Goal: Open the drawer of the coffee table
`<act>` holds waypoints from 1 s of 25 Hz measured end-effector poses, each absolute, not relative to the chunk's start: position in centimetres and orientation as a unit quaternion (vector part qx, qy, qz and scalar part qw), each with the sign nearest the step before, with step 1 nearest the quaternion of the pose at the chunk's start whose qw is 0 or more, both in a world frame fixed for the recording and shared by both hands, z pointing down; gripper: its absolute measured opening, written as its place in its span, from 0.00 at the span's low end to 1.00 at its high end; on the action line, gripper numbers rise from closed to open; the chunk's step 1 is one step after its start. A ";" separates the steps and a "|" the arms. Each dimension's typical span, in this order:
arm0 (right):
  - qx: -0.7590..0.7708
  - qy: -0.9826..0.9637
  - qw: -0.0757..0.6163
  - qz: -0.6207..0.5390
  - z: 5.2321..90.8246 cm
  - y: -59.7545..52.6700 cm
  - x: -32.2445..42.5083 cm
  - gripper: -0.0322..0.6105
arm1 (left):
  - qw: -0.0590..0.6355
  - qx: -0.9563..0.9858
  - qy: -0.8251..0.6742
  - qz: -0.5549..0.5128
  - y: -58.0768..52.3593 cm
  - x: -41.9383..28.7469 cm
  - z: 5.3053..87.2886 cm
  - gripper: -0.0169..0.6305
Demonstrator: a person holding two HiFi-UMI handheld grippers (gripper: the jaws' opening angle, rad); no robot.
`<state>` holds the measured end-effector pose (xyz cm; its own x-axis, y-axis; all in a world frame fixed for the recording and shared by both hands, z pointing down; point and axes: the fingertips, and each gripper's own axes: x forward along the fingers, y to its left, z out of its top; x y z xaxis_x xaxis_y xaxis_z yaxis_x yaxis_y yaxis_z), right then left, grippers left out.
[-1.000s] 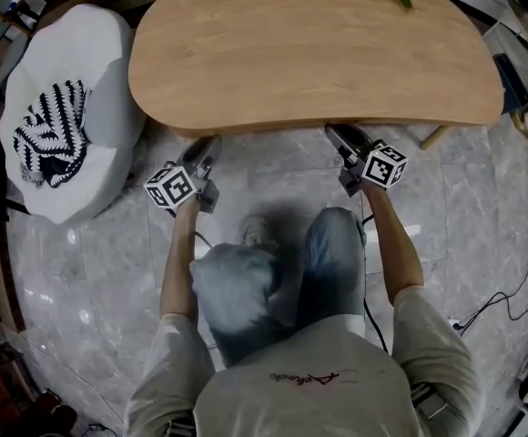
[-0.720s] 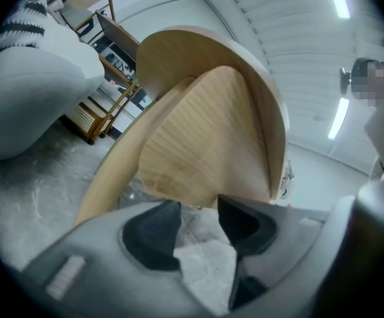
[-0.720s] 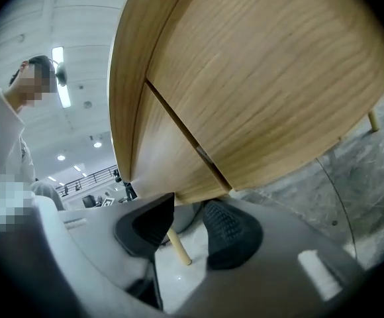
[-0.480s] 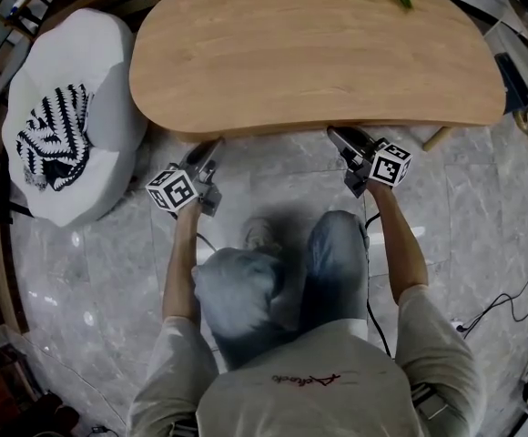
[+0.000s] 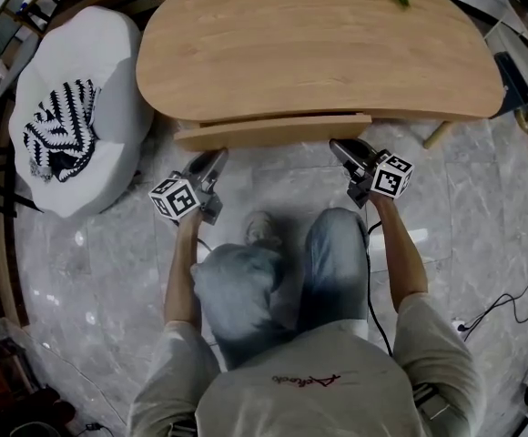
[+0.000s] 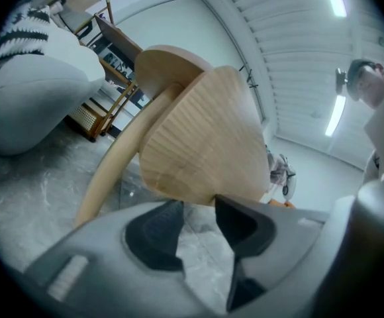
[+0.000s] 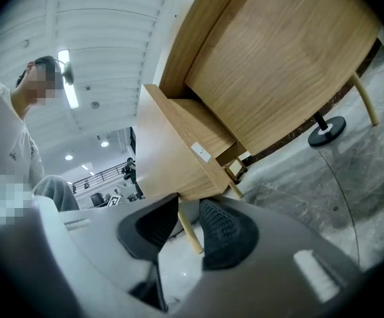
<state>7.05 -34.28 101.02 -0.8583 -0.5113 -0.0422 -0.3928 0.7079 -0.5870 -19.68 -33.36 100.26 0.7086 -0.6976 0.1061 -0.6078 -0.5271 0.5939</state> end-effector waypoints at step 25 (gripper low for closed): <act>-0.232 0.926 0.076 -0.287 101.3 -23.4 8.1 0.19 | 0.317 0.865 -0.385 -0.062 -22.0 -18.6 100.3 0.24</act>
<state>8.11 -23.44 101.29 -0.8808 -0.4734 -0.0077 -0.3864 0.7281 -0.5662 -18.61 -22.01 100.32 0.6962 -0.7046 0.1371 -0.6261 -0.5027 0.5960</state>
